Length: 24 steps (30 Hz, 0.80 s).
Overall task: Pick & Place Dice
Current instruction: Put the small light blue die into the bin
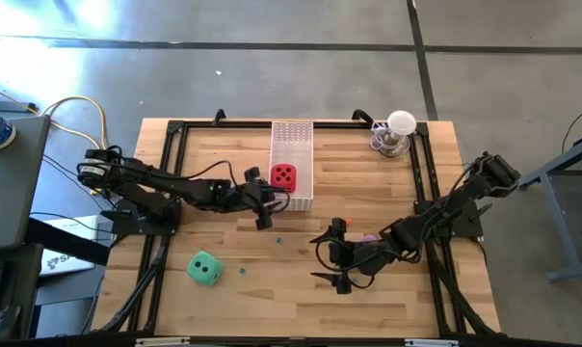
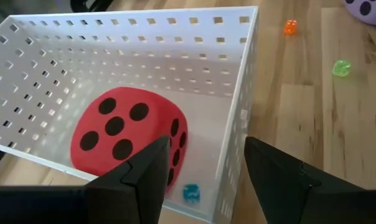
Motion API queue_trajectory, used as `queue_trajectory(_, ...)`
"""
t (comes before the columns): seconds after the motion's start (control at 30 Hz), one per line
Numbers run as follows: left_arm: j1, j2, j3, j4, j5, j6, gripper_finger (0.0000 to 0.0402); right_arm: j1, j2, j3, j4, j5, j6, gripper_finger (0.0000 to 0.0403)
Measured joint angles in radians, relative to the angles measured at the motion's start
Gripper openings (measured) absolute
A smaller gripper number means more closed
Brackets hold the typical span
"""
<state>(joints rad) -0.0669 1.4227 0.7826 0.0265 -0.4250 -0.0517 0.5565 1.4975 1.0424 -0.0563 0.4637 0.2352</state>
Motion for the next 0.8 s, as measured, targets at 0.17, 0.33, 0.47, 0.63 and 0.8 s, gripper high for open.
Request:
queue_trajectory(0.17,-0.016,-0.001,0.0,0.043,-0.025,0.046,0.02,0.0,0.0,0.0,0.0,0.0,0.0,0.0372)
queue_trajectory(0.33,-0.107,-0.053,0.0,0.095,-0.117,0.172,0.02,0.0,0.0,0.0,-0.001,-0.002,0.0,0.0372)
queue_trajectory(0.47,-0.219,-0.111,0.0,0.05,-0.161,0.191,0.02,0.0,0.0,0.0,-0.011,-0.003,0.004,0.0372)
queue_trajectory(0.63,-0.357,-0.143,0.0,-0.145,-0.149,0.106,0.02,0.0,0.0,0.0,-0.013,-0.003,0.007,0.0372)
queue_trajectory(0.8,-0.46,-0.135,0.0,-0.367,-0.144,-0.133,0.02,0.0,0.0,0.0,-0.008,-0.003,0.007,0.0372)
